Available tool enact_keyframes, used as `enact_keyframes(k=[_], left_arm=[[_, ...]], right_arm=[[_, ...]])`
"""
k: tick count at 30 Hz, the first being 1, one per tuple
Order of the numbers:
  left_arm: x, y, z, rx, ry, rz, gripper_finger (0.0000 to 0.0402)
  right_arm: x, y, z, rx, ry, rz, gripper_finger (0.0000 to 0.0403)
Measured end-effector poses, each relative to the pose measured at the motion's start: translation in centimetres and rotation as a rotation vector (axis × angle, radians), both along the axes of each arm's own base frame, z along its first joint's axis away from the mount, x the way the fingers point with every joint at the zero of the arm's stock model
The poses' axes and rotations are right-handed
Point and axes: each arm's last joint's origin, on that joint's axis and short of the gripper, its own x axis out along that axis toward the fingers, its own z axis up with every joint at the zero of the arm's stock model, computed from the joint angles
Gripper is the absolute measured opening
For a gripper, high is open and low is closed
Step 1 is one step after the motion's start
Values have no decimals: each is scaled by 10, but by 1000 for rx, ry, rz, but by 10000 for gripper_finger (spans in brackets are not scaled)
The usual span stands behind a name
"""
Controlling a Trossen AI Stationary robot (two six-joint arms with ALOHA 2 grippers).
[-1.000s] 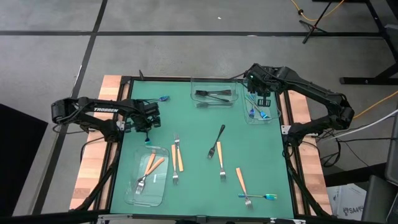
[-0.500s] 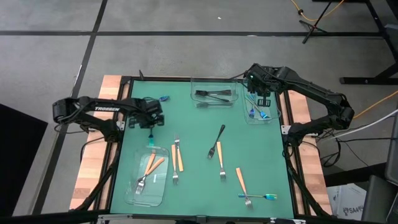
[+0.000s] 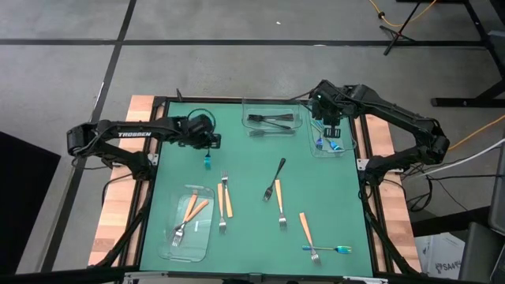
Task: Sort silverware by color (type)
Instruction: Put the blue fork into the top right transparent bin
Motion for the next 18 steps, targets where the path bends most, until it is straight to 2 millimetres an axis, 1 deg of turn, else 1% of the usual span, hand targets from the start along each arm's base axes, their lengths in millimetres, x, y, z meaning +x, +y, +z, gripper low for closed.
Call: enact_keyframes(k=[4, 9, 18], left_arm=[[13, 5, 14, 94, -110, -69, 8], [28, 7, 28, 232, -263, -167, 8], [46, -8, 44, 415, -394, -363, 9]], right_arm=[[4, 1, 0, 60, -72, 26, 97], [12, 0, 3, 131, -228, 26, 97], [31, -2, 11, 310, -544, 83, 97]])
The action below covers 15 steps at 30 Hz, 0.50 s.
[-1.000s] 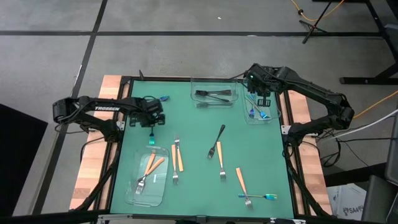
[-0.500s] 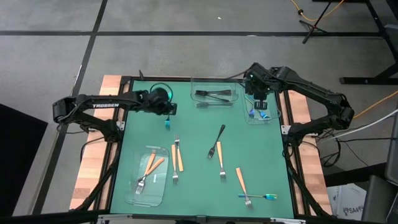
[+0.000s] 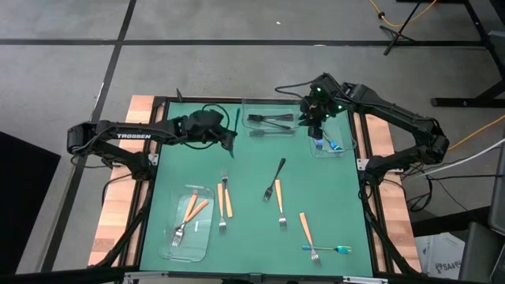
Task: Sort silverware by color (type)
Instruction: Put the blue fork into the top right transparent bin
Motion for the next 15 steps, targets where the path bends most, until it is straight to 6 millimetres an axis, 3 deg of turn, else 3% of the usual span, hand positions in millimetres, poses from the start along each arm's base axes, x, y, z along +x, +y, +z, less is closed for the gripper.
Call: enact_keyframes(k=[8, 15], left_arm=[[9, -16, 7, 111, -47, -118, 10], [14, -28, 13, 192, -87, -172, 10]], right_arm=[[25, -2, -2, 199, -217, 120, 97], [62, 16, -12, 183, -278, 245, 97]])
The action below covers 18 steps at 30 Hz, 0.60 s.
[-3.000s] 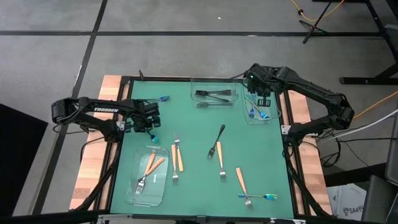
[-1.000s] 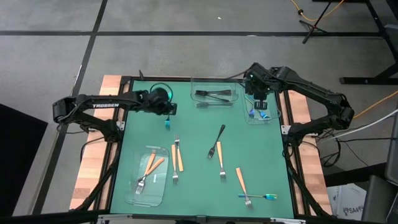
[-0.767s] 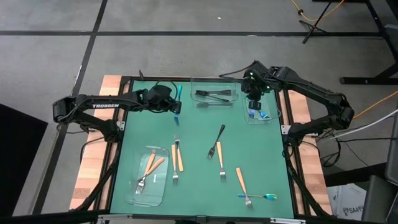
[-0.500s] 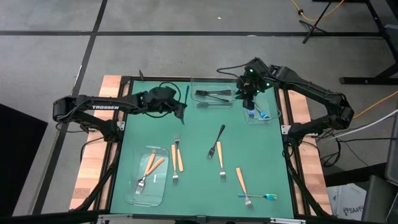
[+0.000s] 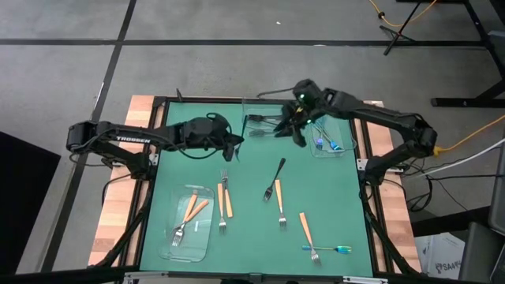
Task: Sort silverware by color (type)
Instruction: Put the blue fork into the top right transparent bin
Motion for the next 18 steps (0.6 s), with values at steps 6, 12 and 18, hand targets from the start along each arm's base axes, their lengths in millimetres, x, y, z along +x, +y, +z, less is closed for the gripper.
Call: enact_keyframes(k=[6, 12, 18], left_arm=[[3, -8, 5, 60, -38, -23, 10], [6, -14, 12, 138, -92, -47, 10], [8, -21, 18, 206, -137, -80, 11]], right_arm=[[28, 20, -8, -47, -65, 80, 97], [50, 39, -15, -39, -89, 62, 97], [63, 55, -17, -98, -120, 29, 97]])
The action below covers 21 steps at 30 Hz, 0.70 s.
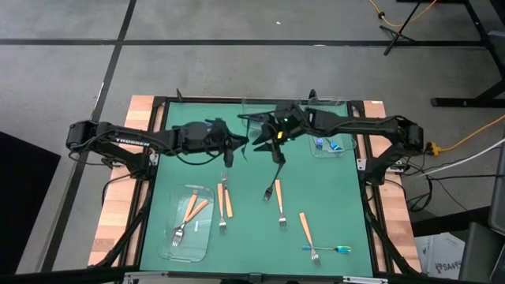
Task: Sort silverware by color (type)
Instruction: Put the blue fork into the top right transparent bin
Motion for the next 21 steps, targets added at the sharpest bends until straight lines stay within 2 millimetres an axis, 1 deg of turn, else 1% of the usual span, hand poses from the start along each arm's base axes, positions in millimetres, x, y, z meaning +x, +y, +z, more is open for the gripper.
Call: enact_keyframes(k=[5, 12, 21], left_arm=[[1, -4, 3, 30, -27, -20, 11], [2, -10, 8, 93, -63, -54, 11], [3, -15, 13, 149, -95, -72, 11]], right_arm=[[7, 12, 6, -43, -73, -5, 97], [11, 21, 13, -55, -147, 16, 97], [13, 21, 17, -19, -185, -6, 97]])
